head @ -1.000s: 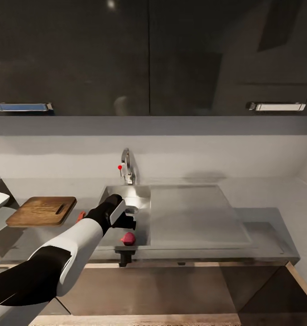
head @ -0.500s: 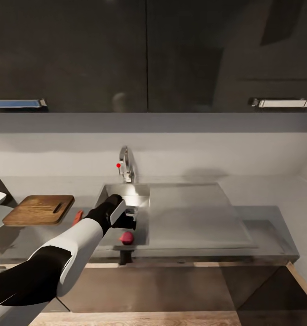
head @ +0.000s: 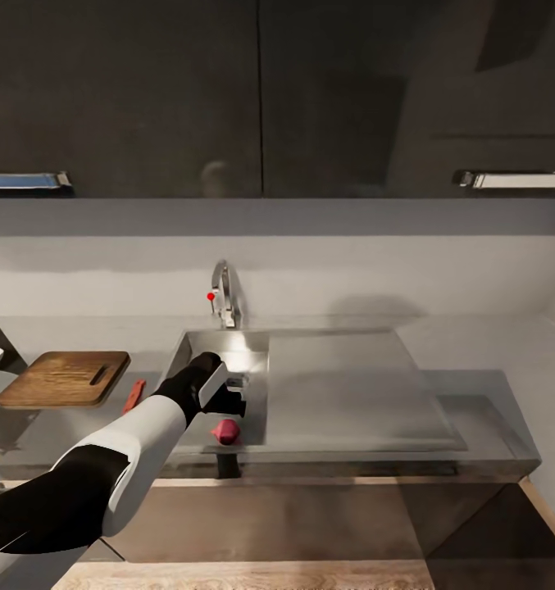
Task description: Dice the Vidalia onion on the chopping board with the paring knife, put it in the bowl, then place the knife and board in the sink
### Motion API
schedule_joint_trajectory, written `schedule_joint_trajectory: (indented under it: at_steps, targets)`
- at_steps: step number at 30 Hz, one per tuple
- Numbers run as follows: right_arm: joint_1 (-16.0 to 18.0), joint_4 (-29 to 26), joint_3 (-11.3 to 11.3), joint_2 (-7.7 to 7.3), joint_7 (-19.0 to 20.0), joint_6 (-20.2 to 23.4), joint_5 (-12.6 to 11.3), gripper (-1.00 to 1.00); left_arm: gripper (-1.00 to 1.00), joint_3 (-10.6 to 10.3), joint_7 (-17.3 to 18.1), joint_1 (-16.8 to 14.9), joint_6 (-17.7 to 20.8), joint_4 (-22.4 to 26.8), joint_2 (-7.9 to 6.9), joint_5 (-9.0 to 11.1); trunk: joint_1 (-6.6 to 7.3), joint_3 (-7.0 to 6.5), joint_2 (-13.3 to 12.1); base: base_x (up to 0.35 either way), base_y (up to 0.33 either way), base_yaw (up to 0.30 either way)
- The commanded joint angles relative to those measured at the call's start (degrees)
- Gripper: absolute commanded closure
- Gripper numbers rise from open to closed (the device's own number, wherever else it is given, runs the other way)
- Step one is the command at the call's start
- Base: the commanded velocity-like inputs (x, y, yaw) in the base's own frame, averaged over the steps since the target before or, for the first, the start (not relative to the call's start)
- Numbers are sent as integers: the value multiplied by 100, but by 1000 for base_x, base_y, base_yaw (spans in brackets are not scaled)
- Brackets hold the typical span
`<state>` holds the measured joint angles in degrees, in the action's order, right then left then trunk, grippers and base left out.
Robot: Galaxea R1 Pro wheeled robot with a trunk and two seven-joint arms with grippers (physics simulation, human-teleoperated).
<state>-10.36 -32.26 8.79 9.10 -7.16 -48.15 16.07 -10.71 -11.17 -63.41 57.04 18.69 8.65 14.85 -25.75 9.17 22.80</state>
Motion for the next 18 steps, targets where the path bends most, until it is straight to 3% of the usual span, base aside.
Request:
schedule_joint_trajectory:
  at_steps: [1,18]
  targets:
    - [-1,-9,26,7,-31,-2,63,-100,-100,-38,-43,-5,18,-13,-3,62,-4,16,12,21,-1,0]
    - [-1,-9,22,10,-31,-1,63,-100,-100,-37,-44,-5,13,-93,-3,62,-4,126,12,10,-1,0]
